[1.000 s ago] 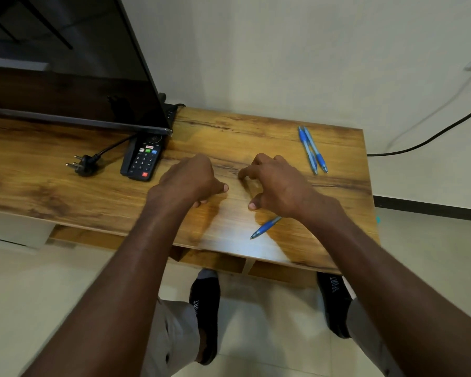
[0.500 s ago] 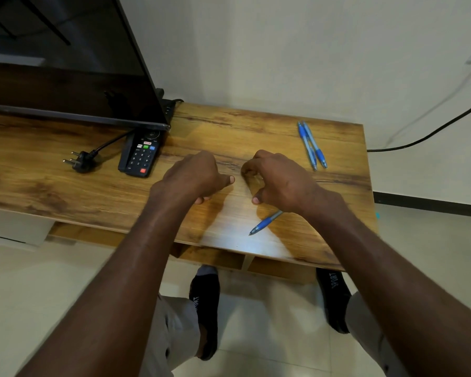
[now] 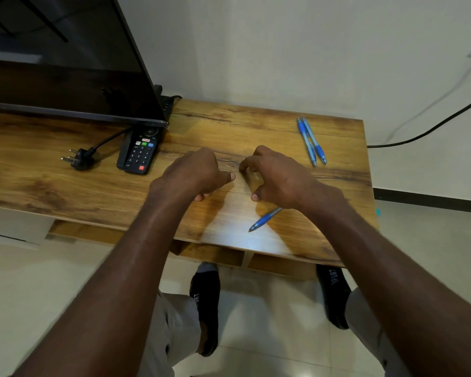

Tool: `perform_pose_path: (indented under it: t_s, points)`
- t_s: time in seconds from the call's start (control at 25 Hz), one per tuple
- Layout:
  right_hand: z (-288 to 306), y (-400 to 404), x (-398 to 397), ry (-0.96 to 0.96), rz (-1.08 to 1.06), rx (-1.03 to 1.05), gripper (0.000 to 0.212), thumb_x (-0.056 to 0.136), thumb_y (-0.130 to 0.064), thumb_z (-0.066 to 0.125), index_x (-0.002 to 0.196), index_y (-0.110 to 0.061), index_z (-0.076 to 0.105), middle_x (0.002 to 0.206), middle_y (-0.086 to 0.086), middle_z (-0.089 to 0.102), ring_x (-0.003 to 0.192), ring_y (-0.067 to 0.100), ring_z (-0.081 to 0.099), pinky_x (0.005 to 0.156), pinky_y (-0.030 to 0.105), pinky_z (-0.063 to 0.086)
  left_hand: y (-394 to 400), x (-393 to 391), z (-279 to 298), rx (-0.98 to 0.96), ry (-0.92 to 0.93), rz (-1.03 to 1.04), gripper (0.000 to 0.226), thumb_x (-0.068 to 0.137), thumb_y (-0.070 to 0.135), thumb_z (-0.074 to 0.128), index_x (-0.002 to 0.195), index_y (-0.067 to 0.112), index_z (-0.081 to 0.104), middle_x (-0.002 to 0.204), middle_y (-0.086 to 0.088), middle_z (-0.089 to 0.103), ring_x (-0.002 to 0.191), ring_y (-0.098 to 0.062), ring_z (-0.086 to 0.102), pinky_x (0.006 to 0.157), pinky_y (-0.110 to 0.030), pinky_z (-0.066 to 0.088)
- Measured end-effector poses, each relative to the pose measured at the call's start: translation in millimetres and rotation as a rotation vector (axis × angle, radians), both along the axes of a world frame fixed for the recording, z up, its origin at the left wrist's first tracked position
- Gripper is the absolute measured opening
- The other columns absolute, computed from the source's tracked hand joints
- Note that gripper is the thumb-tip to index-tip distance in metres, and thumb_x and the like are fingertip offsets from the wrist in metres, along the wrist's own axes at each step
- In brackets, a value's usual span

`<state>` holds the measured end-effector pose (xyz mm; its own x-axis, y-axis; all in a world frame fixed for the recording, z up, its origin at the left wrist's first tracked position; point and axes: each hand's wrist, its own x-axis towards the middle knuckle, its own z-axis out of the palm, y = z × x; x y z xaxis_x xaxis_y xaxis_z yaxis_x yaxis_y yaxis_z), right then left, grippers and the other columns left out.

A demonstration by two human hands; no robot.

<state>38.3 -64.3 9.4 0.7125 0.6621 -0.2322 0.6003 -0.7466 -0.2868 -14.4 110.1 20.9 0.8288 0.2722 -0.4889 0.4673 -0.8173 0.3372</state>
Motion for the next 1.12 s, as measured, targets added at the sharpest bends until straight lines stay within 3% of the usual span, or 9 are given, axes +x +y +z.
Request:
perform_pose_path:
  t_s: [0.24, 0.52, 0.68, 0.88, 1.12]
  points:
    - [-1.1, -1.0, 0.0, 0.009, -0.005, 0.013, 0.066, 0.082, -0.027, 0.088, 0.141, -0.028, 0.059, 0.135, -0.001, 0.052, 0.117, 0.022, 0.058, 0.088, 0.037, 0.054, -4.7, 1.2, 3.3, -0.047, 0.035, -0.024, 0.041, 0.098, 0.053, 0.065, 0.098, 0.012, 0.072, 0.077, -0.005, 0.076, 0.064, -0.018, 0.073, 0.057, -0.027, 0.048]
    - [2.4, -0.9, 0.2, 0.045, 0.0, 0.015, 0.061, 0.084, -0.027, 0.087, 0.138, -0.028, 0.06, 0.135, -0.001, 0.051, 0.117, 0.02, 0.056, 0.087, 0.033, 0.05, -10.4, -1.2, 10.0, -0.06, 0.041, -0.045, 0.041, 0.101, 0.05, 0.061, 0.102, 0.01, 0.072, 0.081, -0.006, 0.076, 0.065, -0.016, 0.07, 0.059, -0.028, 0.047]
    - [4.2, -0.5, -4.8, 0.038, 0.003, 0.033, 0.051, 0.089, -0.022, 0.081, 0.137, -0.027, 0.065, 0.132, 0.0, 0.055, 0.117, 0.021, 0.058, 0.093, 0.041, 0.056, -11.9, -5.1, 15.8, -0.072, 0.029, -0.053, 0.041, 0.102, 0.048, 0.061, 0.105, 0.009, 0.072, 0.084, -0.007, 0.077, 0.067, -0.016, 0.07, 0.057, -0.028, 0.046]
    - [3.0, -7.4, -11.2, 0.097, -0.093, 0.12, 0.028, 0.097, -0.01, 0.064, 0.115, -0.026, 0.079, 0.117, -0.004, 0.074, 0.107, 0.018, 0.069, 0.094, 0.041, 0.059, -8.4, -25.8, 24.7, -0.076, -0.086, 0.011, 0.038, 0.102, 0.047, 0.061, 0.099, 0.012, 0.073, 0.082, -0.006, 0.077, 0.073, -0.019, 0.073, 0.075, -0.036, 0.058]
    - [0.2, -5.5, -27.7, 0.073, -0.098, 0.12, 0.016, 0.09, -0.017, 0.079, 0.103, -0.025, 0.078, 0.1, -0.005, 0.076, 0.099, 0.016, 0.072, 0.088, 0.042, 0.06, -23.8, -86.4, 32.4, -0.168, -0.156, 0.267, 0.035, 0.101, 0.044, 0.064, 0.087, 0.014, 0.074, 0.079, -0.008, 0.077, 0.074, -0.025, 0.076, 0.082, -0.045, 0.064]
